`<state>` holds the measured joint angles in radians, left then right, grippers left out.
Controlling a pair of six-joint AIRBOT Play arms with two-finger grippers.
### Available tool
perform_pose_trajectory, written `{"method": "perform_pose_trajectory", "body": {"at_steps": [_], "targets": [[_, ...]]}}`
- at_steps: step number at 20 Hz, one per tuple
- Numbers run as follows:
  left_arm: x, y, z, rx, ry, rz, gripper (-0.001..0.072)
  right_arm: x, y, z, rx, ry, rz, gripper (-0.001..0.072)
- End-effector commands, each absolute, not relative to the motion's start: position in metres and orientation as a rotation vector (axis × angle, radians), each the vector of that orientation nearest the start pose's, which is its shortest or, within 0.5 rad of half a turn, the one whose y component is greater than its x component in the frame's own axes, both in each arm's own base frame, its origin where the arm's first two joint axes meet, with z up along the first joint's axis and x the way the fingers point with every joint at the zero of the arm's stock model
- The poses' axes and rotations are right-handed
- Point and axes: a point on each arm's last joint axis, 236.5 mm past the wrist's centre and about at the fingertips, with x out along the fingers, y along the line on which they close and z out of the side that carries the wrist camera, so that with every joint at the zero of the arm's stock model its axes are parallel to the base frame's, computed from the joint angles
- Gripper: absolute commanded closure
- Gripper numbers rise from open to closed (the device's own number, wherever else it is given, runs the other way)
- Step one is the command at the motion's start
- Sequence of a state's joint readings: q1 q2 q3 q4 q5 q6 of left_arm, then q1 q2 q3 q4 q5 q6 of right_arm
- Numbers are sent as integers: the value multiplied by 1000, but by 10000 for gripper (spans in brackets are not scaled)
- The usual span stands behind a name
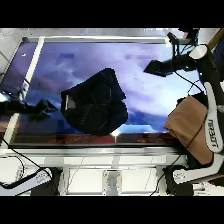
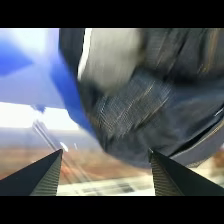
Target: Fold the clothes and pants, and hang the long-sleeved shirts on hangers.
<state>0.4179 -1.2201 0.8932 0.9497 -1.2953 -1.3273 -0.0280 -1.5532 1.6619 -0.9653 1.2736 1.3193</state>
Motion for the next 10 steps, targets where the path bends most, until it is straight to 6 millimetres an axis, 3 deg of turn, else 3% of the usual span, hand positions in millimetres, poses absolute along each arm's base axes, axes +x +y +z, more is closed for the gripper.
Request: {"method": "perform_pose_trajectory", "body": {"at_steps": [1, 6, 8, 10], "targets": [[306, -31, -61, -917, 1310, -121, 101, 425, 114, 103, 262, 1116, 533, 163], [331, -52, -82, -847, 1250, -97, 116, 407, 153, 105, 212, 1129, 620, 163], [337, -54, -83, -828, 1230, -90, 337, 401, 165, 104, 193, 1137, 648, 163], [338, -52, -81, -824, 1218, -88, 668, 397, 164, 103, 174, 1150, 647, 164]]}}
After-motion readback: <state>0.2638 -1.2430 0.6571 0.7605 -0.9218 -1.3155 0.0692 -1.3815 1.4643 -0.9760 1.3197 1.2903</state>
